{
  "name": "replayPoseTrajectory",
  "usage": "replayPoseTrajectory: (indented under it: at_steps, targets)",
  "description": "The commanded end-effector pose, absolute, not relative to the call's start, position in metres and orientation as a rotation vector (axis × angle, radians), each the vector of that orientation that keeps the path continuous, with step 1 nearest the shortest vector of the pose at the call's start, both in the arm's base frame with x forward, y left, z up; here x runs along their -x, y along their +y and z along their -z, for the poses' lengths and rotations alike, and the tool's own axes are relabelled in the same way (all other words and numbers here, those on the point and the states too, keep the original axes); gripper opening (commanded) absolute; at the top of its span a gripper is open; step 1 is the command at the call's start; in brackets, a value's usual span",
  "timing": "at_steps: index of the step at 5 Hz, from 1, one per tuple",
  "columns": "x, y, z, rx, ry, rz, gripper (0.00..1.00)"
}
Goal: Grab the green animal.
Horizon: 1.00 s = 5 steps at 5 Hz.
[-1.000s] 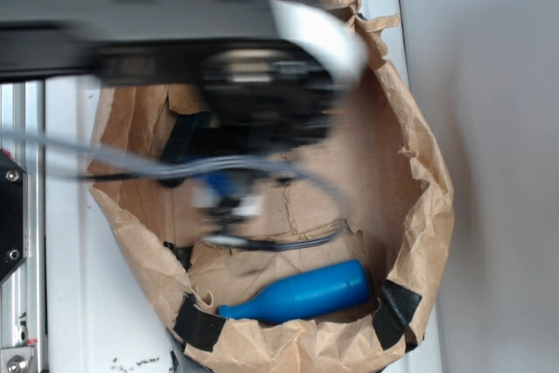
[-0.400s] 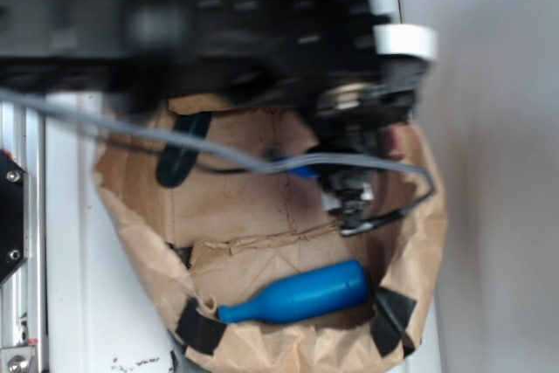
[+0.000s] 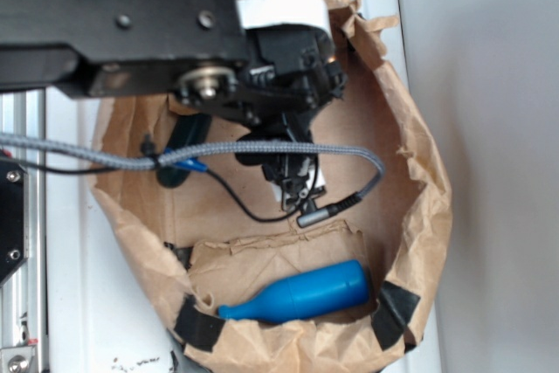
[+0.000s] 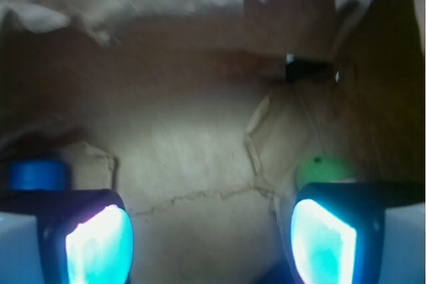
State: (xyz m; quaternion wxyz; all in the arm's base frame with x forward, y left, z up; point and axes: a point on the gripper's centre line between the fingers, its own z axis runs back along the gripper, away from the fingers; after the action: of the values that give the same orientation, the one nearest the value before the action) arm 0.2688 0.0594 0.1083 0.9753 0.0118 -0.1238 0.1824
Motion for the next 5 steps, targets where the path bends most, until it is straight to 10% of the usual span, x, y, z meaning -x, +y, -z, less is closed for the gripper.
replayPoseTrajectory:
  at_steps: [1,5]
  targets:
    - [-0.274,0.092,-0.082,-0.256,-0.081,-0.519,1.00]
    - [-0.262,0.102,-0.069,-0.339,0.009,-0.570,1.00]
